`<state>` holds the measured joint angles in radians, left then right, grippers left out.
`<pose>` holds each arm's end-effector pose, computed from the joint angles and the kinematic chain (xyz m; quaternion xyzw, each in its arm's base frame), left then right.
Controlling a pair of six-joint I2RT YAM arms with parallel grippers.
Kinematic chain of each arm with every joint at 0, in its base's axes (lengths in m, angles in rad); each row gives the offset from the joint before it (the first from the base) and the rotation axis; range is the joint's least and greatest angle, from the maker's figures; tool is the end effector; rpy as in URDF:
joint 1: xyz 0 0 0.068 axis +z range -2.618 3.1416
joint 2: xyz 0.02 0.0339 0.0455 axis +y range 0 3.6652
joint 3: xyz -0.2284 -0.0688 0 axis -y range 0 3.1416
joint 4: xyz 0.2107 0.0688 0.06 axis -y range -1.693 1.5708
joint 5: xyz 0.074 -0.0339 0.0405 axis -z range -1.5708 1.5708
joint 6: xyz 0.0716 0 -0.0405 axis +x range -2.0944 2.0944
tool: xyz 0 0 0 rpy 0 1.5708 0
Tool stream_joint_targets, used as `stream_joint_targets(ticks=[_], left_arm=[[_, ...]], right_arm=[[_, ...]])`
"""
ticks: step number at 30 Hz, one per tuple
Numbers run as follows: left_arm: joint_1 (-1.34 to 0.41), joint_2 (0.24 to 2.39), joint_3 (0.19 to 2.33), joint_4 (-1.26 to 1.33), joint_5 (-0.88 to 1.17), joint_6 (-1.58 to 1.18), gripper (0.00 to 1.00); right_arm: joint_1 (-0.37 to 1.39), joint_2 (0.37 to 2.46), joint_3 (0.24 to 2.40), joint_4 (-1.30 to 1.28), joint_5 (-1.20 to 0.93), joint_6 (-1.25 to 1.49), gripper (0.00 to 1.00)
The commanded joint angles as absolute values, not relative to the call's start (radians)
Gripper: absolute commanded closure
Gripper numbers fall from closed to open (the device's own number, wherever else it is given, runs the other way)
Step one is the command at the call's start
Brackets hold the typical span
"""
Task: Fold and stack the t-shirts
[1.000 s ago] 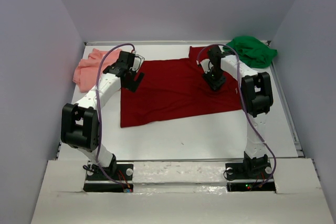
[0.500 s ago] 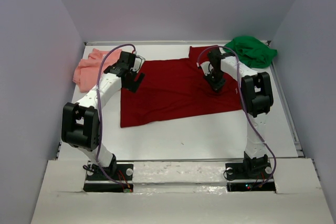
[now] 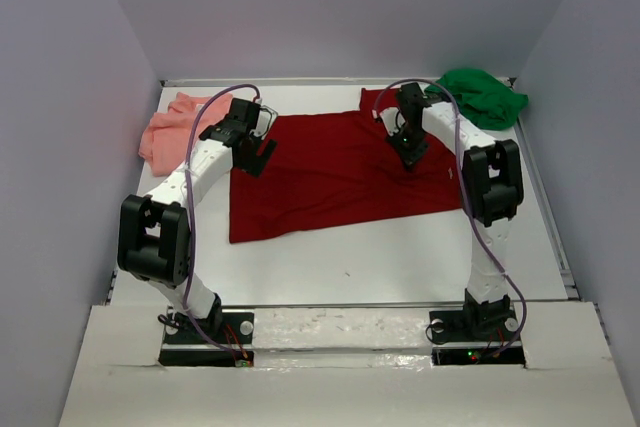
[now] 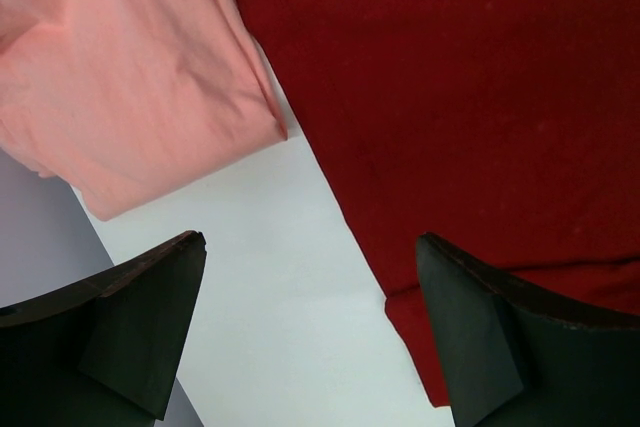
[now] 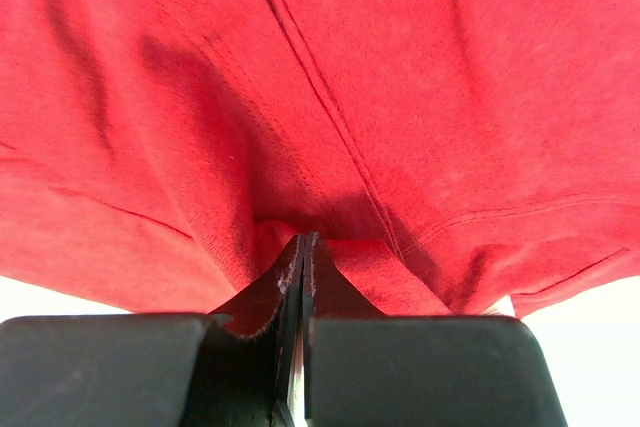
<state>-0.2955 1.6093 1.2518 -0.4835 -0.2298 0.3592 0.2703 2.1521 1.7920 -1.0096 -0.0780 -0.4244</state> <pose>0.3329 -0.0843 0.2171 0.2596 0.8919 0.1183 0.3509 0.3770 0.1103 0.1438 -0.3421 0.9335 0.0310 0.1030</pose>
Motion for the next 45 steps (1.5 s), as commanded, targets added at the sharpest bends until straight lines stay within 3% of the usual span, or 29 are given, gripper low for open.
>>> stream_joint_targets(ticks=[1, 12, 22, 45], left_arm=[[-0.301, 1.609, 1.289, -0.500, -0.248, 0.373, 0.01], [-0.301, 1.605, 1.279, -0.497, -0.253, 0.374, 0.01], [-0.302, 1.606, 1.273, -0.495, -0.252, 0.376, 0.01], [-0.302, 1.598, 1.266, -0.494, -0.253, 0.376, 0.01]], right_arm=[[0.299, 2.091, 1.847, -1.016, -0.092, -0.442, 1.00], [0.308, 2.080, 1.830, -0.954, -0.045, -0.436, 1.00], [0.308, 2.052, 1.798, -0.839, 0.182, -0.399, 1.00], [0.308, 2.051, 1.729, -0.696, 0.212, -0.408, 1.00]])
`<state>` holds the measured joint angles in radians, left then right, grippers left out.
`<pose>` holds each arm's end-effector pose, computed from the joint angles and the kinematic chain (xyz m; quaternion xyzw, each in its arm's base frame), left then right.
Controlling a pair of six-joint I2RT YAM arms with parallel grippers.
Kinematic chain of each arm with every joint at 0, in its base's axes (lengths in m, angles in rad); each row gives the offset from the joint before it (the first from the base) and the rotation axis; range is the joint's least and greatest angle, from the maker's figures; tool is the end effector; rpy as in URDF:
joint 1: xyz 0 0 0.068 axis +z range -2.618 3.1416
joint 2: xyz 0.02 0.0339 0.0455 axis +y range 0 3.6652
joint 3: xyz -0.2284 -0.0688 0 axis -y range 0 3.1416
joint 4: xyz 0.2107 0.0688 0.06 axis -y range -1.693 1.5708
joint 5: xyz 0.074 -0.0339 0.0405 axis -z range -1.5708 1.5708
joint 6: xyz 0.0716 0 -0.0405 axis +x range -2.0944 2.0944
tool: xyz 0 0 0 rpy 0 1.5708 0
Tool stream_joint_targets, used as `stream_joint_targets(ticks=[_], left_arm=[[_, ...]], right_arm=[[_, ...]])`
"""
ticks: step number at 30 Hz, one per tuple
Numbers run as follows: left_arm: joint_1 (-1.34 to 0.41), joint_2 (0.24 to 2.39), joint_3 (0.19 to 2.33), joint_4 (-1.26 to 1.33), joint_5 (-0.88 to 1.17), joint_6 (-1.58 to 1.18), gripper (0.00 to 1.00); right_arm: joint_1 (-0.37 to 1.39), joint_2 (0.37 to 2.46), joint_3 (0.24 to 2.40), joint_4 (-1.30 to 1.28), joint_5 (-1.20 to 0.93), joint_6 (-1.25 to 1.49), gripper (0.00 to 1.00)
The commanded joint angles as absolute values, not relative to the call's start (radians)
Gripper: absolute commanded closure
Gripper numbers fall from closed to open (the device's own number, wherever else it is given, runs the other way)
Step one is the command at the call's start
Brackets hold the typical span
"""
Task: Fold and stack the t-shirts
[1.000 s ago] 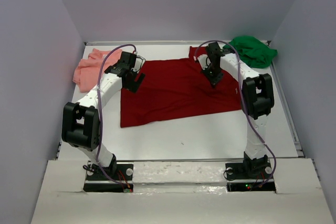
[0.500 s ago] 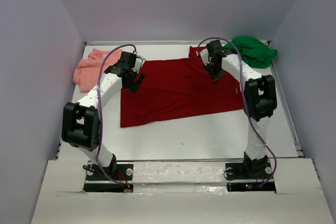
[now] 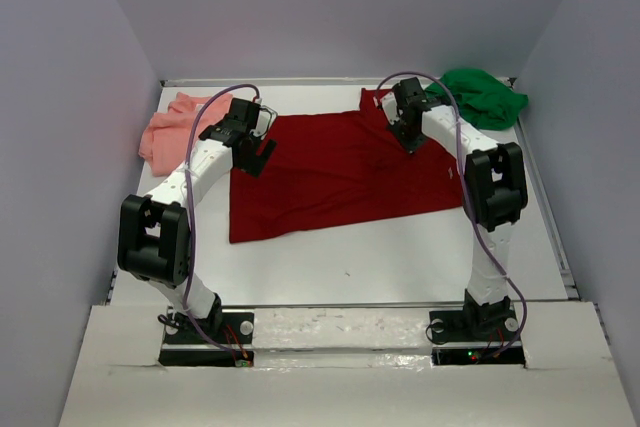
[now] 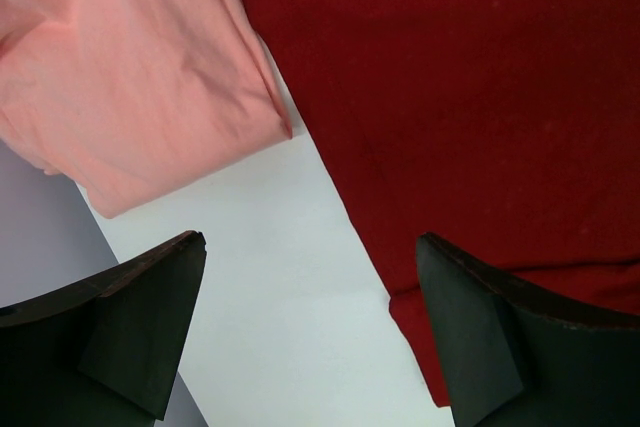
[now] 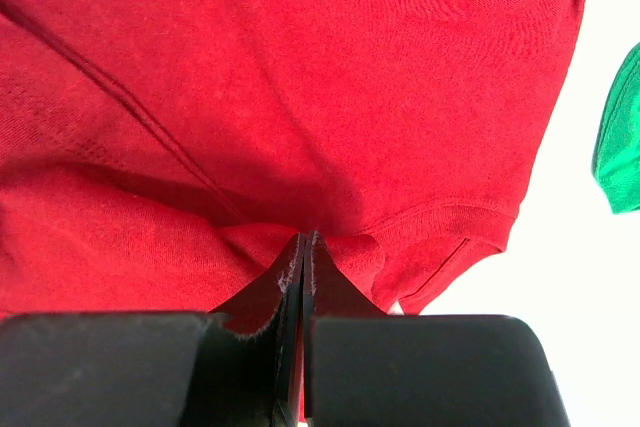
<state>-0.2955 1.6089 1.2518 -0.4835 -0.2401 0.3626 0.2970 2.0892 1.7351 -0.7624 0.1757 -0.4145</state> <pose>0.3329 -0.0835 0.2173 0.2592 0.8914 0.1237 0.3505 0.4005 0.1095 0.1653 -0.3195 0.9167 -0.0985 0.2189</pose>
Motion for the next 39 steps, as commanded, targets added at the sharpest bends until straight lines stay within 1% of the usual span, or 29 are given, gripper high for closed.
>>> stream_joint_targets(ticks=[1, 8, 18, 19, 20, 21, 22, 24, 26, 34, 37, 39], left_arm=[[-0.302, 1.600, 1.264, -0.495, -0.253, 0.377, 0.01], [-0.301, 1.601, 1.266, -0.495, -0.253, 0.376, 0.01], [-0.302, 1.598, 1.261, -0.497, -0.253, 0.377, 0.01], [-0.302, 1.597, 1.256, -0.495, -0.253, 0.377, 0.01], [-0.302, 1.595, 1.255, -0.495, -0.253, 0.377, 0.01], [-0.302, 1.595, 1.253, -0.494, -0.253, 0.379, 0.01], [-0.302, 1.595, 1.253, -0.495, -0.256, 0.379, 0.01], [-0.301, 1.595, 1.253, -0.494, -0.258, 0.380, 0.01], [-0.302, 1.597, 1.253, -0.495, -0.258, 0.379, 0.01], [-0.304, 1.595, 1.258, -0.494, -0.253, 0.377, 0.01], [-0.304, 1.591, 1.255, -0.495, -0.253, 0.376, 0.01], [-0.304, 1.583, 1.252, -0.491, -0.256, 0.379, 0.01]], right_arm=[[0.308, 2.054, 1.730, -0.696, 0.216, -0.403, 1.00], [0.308, 2.077, 1.709, -0.696, 0.265, -0.387, 1.00], [0.308, 2.181, 1.739, -0.710, 0.221, -0.390, 1.00], [0.308, 2.192, 1.759, -0.721, 0.213, -0.393, 0.73], [0.308, 2.201, 1.767, -0.729, 0.210, -0.393, 0.56], [0.308, 2.204, 1.773, -0.732, 0.209, -0.393, 0.43], [0.308, 2.204, 1.779, -0.732, 0.206, -0.394, 0.24], [0.308, 2.200, 1.786, -0.732, 0.201, -0.397, 0.10], [0.308, 2.189, 1.801, -0.732, 0.201, -0.400, 0.04], [0.308, 2.135, 1.848, -0.761, 0.216, -0.423, 0.04], [0.308, 2.123, 1.855, -0.762, 0.250, -0.436, 0.04], [0.308, 2.123, 1.867, -0.761, 0.319, -0.436, 0.04]])
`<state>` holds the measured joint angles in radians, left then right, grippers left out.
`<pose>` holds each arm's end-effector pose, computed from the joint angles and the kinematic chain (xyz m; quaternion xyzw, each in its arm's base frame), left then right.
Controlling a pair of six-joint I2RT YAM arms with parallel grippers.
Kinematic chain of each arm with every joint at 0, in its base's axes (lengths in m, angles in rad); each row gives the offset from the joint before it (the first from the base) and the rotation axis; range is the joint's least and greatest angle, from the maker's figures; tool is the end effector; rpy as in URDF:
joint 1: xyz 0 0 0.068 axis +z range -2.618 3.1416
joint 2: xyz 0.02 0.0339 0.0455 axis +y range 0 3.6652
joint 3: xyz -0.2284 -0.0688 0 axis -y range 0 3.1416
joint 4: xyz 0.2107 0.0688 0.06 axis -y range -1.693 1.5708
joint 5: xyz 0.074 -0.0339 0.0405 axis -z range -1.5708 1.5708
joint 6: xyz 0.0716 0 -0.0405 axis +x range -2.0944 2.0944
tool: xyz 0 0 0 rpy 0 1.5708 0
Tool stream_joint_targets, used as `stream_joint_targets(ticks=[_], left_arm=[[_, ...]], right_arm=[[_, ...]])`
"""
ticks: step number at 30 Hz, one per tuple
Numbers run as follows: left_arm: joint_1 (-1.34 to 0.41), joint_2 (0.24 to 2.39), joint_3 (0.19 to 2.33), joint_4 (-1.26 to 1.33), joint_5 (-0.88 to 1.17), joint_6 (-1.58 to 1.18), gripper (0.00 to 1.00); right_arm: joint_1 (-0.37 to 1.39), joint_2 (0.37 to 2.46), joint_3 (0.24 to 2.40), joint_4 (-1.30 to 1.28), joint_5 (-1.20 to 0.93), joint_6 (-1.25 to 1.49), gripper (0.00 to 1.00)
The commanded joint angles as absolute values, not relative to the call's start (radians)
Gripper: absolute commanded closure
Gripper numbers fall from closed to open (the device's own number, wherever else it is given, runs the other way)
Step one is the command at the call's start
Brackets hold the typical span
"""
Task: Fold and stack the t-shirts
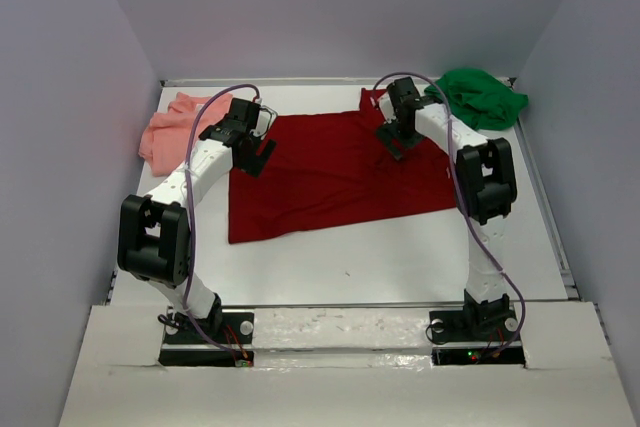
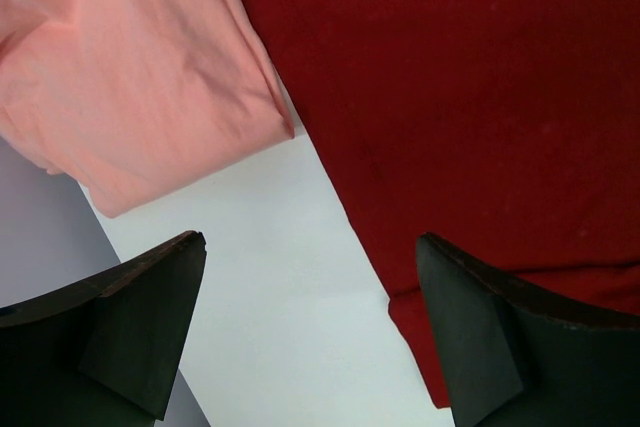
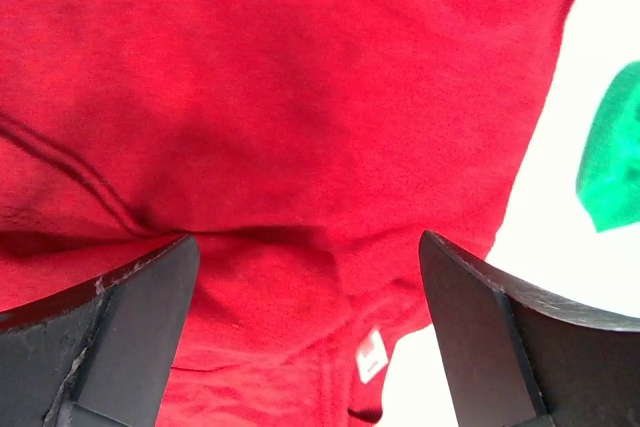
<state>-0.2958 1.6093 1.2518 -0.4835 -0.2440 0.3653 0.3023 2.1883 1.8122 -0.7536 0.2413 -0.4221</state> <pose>0.3330 -0.0834 0.2173 0.2599 0.8911 0.1259 0.3500 0.4171 0.1121 0.1483 -0.3186 0.9152 -0.1302 0.2098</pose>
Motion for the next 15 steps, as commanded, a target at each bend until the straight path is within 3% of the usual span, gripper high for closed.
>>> stream_joint_targets(ticks=[1, 8, 15], left_arm=[[-0.304, 1.580, 1.247, -0.488, -0.256, 0.377, 0.01], [-0.299, 1.586, 1.238, -0.453, -0.242, 0.370, 0.01], [-0.273, 1.736, 1.368, -0.486, -0.147, 0.339, 0.01]], right_arm=[[0.308, 2.122, 1.867, -0.752, 0.375, -0.431, 0.04], [0.308, 2.033, 1.827, -0.588, 0.474, -0.411, 0.03], [0.284, 2.046, 1.923, -0.509, 0.526, -0.459, 0.19]])
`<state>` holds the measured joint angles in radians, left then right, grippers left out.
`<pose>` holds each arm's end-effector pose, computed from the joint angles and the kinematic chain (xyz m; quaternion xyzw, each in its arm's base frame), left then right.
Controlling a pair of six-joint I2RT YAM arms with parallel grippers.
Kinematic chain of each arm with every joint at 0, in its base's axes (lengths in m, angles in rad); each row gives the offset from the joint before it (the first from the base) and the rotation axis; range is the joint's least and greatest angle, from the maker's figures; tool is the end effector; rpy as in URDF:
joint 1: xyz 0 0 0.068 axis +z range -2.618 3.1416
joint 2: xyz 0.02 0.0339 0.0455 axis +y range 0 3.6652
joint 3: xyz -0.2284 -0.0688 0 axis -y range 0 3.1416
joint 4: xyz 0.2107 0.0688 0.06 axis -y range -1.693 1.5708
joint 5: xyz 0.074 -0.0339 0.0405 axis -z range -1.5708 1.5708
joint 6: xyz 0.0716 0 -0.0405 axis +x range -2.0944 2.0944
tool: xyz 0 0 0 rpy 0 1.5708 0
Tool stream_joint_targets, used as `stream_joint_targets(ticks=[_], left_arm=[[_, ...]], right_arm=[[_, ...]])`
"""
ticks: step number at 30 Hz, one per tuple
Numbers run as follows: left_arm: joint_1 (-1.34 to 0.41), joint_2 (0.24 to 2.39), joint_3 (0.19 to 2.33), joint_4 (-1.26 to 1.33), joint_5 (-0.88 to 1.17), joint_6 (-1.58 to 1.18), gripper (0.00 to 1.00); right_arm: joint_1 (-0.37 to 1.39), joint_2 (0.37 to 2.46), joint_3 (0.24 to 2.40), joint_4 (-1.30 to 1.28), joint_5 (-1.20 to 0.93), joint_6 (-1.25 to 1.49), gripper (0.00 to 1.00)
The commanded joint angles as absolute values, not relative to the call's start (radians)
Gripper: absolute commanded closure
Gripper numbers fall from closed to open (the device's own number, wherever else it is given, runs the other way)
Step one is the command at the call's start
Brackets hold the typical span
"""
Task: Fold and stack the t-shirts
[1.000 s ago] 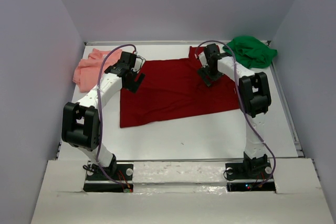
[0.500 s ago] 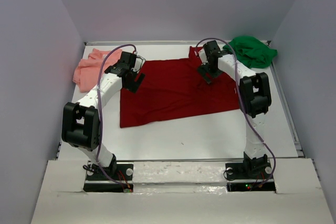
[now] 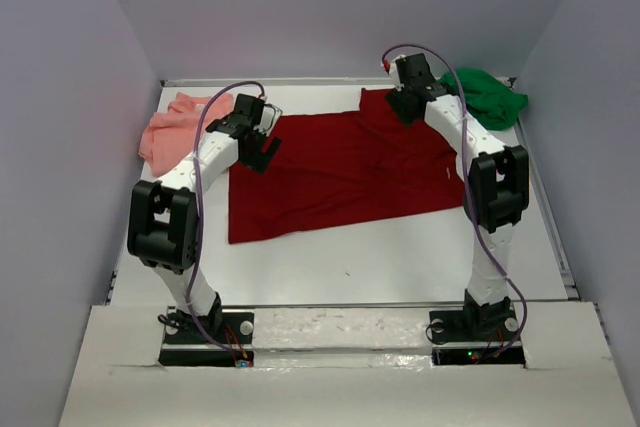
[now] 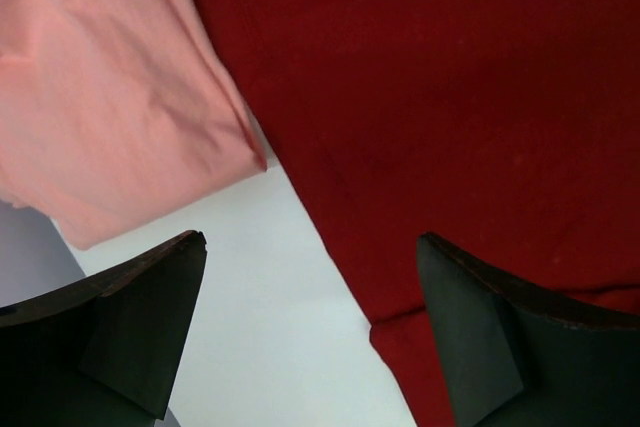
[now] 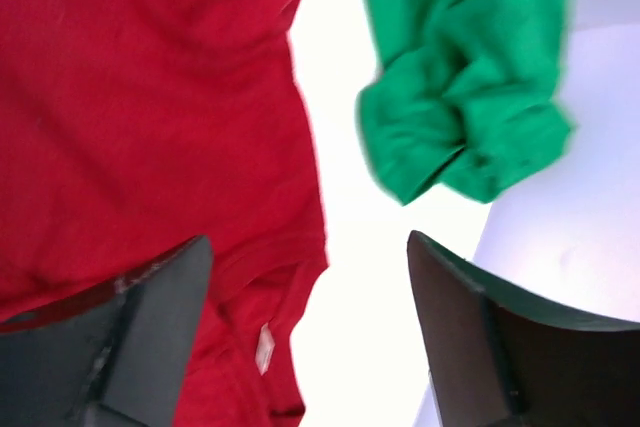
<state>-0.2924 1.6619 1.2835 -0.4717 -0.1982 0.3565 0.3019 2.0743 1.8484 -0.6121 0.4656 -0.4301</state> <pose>0.3429 -0.0885 0.2105 0.2638 0.8937 0.1038 0.3477 0.4309 0.1005 0.2223 -0.2479 0.8778 -0.2373 0.3341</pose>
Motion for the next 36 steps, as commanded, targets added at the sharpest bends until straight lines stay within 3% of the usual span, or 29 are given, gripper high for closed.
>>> stream_joint_targets(ticks=[1, 4, 5, 7, 9, 16, 21, 36], left_arm=[[-0.267, 1.753, 1.390, -0.489, -0.143, 0.336, 0.01], [-0.236, 1.825, 1.483, -0.509, -0.082, 0.327, 0.01], [-0.213, 1.847, 1.537, -0.523, -0.036, 0.319, 0.01], [-0.187, 1.914, 1.621, -0.560, -0.005, 0.311, 0.01], [-0.181, 1.951, 1.660, -0.575, 0.029, 0.305, 0.02], [-0.146, 2.012, 1.722, -0.548, 0.054, 0.314, 0.01], [-0.118, 2.114, 1.897, -0.610, 0.089, 0.318, 0.02], [-0.098, 2.371, 2.206, -0.644, 0.245, 0.310, 0.04]], right_arm=[[0.275, 2.052, 1.936, -0.508, 0.528, -0.459, 0.20], [0.233, 2.092, 1.976, -0.506, 0.506, -0.457, 0.33], [0.223, 2.106, 2.003, -0.506, 0.491, -0.451, 0.45], [0.209, 2.146, 2.046, -0.520, 0.466, -0.448, 0.57], [0.199, 2.174, 2.080, -0.543, 0.447, -0.442, 0.63], [0.179, 2.249, 2.146, -0.551, 0.442, -0.416, 0.63], [0.170, 2.283, 2.146, -0.557, 0.434, -0.414, 0.59], [0.170, 2.212, 1.988, -0.566, 0.391, -0.394, 0.61]])
